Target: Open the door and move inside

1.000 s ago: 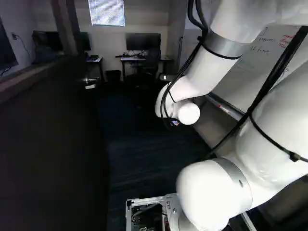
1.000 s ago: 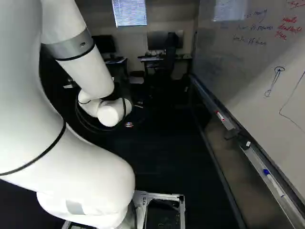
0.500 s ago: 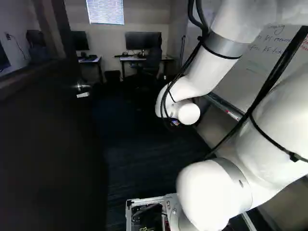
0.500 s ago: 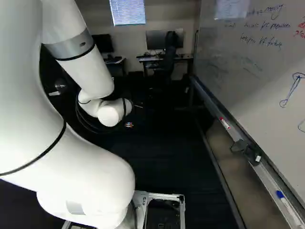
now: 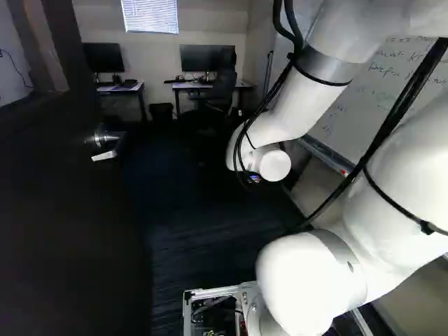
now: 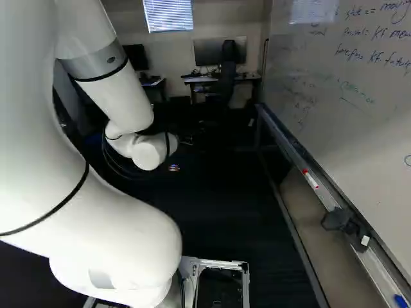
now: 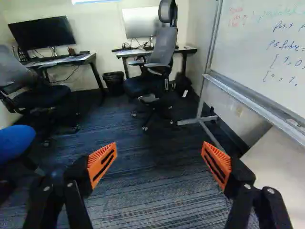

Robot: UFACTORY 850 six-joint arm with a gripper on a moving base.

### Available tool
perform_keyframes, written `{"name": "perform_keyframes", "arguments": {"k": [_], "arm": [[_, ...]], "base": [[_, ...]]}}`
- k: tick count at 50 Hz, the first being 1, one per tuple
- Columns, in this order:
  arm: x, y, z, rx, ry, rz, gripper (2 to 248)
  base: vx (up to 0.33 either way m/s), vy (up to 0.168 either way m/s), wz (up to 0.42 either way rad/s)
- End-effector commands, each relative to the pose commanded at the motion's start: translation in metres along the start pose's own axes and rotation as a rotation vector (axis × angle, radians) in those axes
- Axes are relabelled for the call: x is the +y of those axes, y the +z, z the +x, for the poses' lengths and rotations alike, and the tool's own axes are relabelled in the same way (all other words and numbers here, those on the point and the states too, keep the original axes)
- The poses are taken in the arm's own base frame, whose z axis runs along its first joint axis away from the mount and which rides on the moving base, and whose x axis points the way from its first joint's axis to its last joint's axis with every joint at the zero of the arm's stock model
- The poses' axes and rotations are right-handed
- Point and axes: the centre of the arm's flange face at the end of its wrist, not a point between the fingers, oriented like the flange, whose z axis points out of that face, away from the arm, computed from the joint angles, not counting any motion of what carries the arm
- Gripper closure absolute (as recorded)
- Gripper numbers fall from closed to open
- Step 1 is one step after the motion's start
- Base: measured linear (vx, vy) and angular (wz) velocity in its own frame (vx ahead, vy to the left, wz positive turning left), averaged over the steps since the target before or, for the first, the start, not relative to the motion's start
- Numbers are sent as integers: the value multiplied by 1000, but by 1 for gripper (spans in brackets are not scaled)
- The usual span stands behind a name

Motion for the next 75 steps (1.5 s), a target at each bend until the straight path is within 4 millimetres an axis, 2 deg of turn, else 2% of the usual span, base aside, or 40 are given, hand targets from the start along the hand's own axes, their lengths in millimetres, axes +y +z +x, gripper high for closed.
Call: {"name": "perform_keyframes", "arguments": {"k": [75], "arm": [[0, 0, 0, 0, 0, 0, 3]], "base": [[188, 3, -14]]}}
